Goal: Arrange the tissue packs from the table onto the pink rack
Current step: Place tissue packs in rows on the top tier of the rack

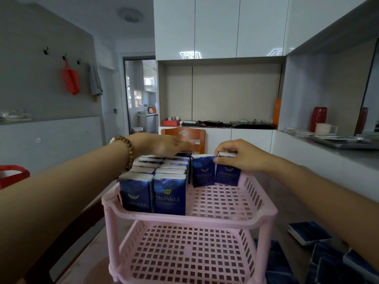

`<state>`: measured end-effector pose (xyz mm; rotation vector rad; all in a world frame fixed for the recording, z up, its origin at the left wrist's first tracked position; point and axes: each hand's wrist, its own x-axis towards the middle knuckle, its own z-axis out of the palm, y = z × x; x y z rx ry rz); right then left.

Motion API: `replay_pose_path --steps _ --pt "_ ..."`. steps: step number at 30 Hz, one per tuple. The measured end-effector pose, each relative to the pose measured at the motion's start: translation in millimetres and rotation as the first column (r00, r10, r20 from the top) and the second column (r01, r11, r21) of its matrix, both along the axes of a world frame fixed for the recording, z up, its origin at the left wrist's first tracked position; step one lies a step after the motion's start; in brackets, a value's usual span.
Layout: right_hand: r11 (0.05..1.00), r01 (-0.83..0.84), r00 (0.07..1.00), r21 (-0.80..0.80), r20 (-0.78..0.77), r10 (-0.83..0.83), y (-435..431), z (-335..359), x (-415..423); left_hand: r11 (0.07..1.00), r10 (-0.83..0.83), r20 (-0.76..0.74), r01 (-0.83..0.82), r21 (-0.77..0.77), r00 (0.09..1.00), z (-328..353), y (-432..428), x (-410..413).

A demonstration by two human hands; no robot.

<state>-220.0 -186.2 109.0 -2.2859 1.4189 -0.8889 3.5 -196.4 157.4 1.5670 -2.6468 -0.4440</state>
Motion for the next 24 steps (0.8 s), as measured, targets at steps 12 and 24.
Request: replay_pose_path --steps 12,24 --pt "0.998 -0.056 0.987 0.001 -0.151 0.055 3 1 7 0.990 -0.139 -0.073 0.135 -0.050 0.988 -11 -6 -6" --pt "1.000 0.015 0.984 0.014 -0.177 -0.012 1 0 10 0.991 -0.120 -0.137 0.110 -0.076 0.983 -13 -9 -3"
